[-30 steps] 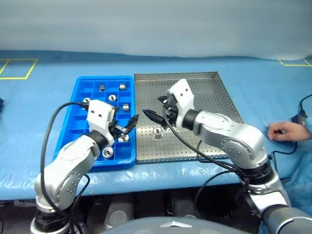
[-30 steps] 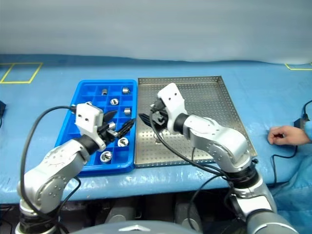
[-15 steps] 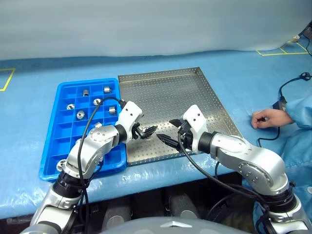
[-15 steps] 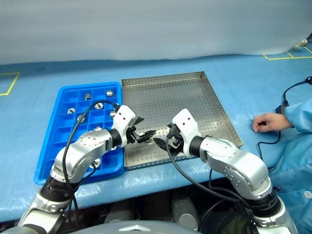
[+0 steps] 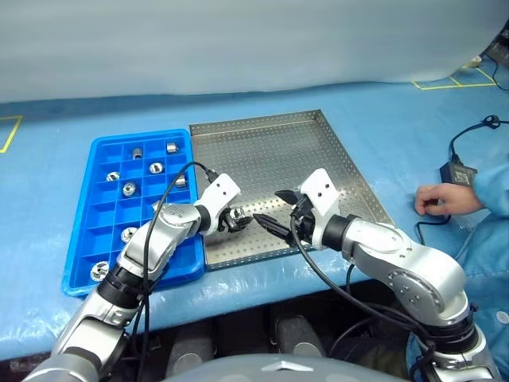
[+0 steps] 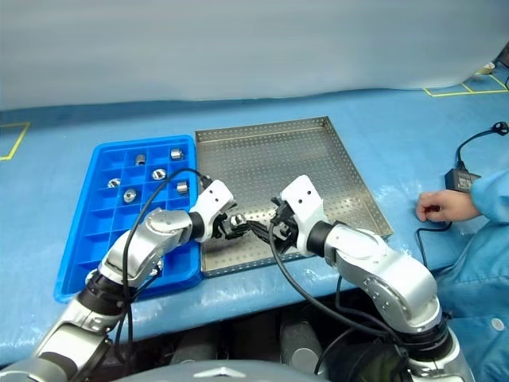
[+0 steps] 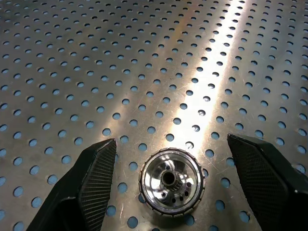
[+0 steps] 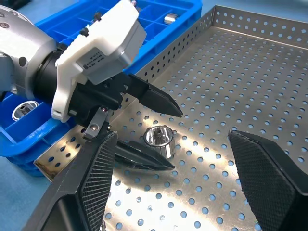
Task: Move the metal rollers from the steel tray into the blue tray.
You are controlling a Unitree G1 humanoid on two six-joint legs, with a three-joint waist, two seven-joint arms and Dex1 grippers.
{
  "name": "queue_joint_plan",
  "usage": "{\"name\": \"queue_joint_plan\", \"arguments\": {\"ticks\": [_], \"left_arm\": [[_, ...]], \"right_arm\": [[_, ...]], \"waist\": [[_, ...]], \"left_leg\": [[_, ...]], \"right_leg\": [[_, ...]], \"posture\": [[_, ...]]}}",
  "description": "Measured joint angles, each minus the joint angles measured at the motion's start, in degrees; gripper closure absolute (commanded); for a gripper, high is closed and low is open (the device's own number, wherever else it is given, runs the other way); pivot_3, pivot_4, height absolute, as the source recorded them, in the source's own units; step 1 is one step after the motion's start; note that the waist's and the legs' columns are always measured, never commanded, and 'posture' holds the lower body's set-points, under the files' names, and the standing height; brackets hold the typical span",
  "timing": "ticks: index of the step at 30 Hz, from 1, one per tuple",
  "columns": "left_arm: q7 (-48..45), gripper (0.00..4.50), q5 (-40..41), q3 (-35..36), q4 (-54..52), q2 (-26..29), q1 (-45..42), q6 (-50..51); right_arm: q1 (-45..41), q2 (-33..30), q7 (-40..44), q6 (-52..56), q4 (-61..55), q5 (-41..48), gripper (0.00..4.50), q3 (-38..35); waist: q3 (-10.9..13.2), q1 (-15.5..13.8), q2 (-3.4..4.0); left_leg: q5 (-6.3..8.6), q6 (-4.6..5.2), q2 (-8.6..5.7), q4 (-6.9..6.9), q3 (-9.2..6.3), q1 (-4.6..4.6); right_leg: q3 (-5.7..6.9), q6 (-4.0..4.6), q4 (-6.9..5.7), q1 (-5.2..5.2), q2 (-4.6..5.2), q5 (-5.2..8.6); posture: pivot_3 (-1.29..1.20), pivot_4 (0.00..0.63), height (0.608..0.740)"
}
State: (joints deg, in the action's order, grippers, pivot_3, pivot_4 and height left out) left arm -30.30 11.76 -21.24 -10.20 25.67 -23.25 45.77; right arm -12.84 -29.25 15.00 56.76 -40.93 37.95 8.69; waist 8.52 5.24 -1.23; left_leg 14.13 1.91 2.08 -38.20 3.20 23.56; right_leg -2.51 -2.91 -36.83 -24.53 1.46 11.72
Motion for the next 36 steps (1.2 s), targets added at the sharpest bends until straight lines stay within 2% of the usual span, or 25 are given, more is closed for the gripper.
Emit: {"name": "queue_joint_plan", "arguments": {"ticks": [3, 7, 13, 14, 22, 29, 32, 36], "left_arm": [[0.0, 1.65, -1.1, -0.2, 0.7, 0.0, -0.5, 0.1], [-1.1, 1.65, -2.6, -0.7, 1.3, 0.0, -0.9, 0.1], [-2.3, 3.53, -2.8, -0.5, 1.6, -0.4, -1.1, -0.3], [-2.3, 3.66, -2.8, -0.5, 1.6, -0.5, -1.1, -0.3], [-3.3, 3.66, -1.4, 2.4, 1.8, -1.9, -0.6, 0.2], [-1.5, 3.66, 7.1, 16.3, 1.2, -7.6, -0.4, 1.2], [-0.6, 3.66, 8.9, 20.9, -1.2, -6.8, -0.2, 1.6], [1.0, 3.66, 9.7, 24.5, -9.6, -2.3, 2.8, 3.1]], "right_arm": [[0.0, 0.4, 0.0, 0.0, 0.0, -0.7, 0.59, 0.0], [-0.2, 0.8, 0.0, 0.0, 0.0, -1.6, 0.59, 0.0], [-0.5, 1.7, 0.0, 0.0, 0.0, -2.4, 0.59, 0.0], [-0.5, 1.7, 0.0, 0.0, 0.0, -2.6, 0.59, 0.0], [-0.5, 2.4, 0.2, 0.0, 0.2, -4.3, 0.59, 0.8], [-0.5, 2.4, 1.6, 0.0, 0.4, -5.5, 0.59, 2.1], [-0.3, 2.1, 3.2, 0.0, 0.6, -5.7, 0.59, 2.2], [0.2, -0.1, 9.5, -3.0, 1.7, -5.7, 0.59, 4.3]], "waist": [[0.0, 0.1, 0.04], [-0.1, 0.2, 0.14], [-0.1, 0.2, 0.14], [-0.1, 0.2, 0.14], [-0.1, 0.2, 0.13], [-0.1, 0.1, 0.07], [-0.1, 0.1, 0.06], [-0.1, 0.0, 0.03]], "left_leg": [[-0.03, 0.02, 0.02, -0.02, 0.02, -0.05], [-0.04, 0.03, 0.02, -0.01, 0.04, -0.09], [-0.05, 0.03, 0.04, -0.01, 0.04, -0.06], [-0.05, 0.03, 0.04, -0.01, 0.04, -0.05], [-0.05, 0.04, 0.05, 0.00, 0.03, 0.03], [-0.04, 0.04, 0.04, 0.00, -0.01, 0.14], [-0.04, 0.04, 0.01, 0.02, -0.01, 0.13], [-0.04, 0.03, 0.04, 0.09, -0.03, 0.10]], "right_leg": [[-0.03, -0.04, -0.02, 0.02, 0.01, -0.02], [-0.07, -0.06, -0.06, 0.03, 0.00, -0.04], [-0.07, -0.06, -0.04, 0.02, 0.01, -0.04], [-0.08, -0.06, -0.04, 0.02, 0.02, -0.04], [-0.08, -0.08, -0.02, -0.06, 0.03, -0.05], [-0.06, -0.23, 0.00, -0.12, 0.04, -0.15], [-0.06, -0.26, 0.00, -0.12, 0.02, -0.17], [-0.05, -0.24, 0.01, -0.12, 0.02, -0.18]], "posture": [[-0.17, 0.150, 0.740], [-0.17, 0.150, 0.740], [-0.17, 0.150, 0.740], [-0.17, 0.150, 0.740], [-0.16, 0.150, 0.740], [-0.15, 0.150, 0.740], [-0.12, 0.150, 0.740], [-0.06, 0.150, 0.740]]}}
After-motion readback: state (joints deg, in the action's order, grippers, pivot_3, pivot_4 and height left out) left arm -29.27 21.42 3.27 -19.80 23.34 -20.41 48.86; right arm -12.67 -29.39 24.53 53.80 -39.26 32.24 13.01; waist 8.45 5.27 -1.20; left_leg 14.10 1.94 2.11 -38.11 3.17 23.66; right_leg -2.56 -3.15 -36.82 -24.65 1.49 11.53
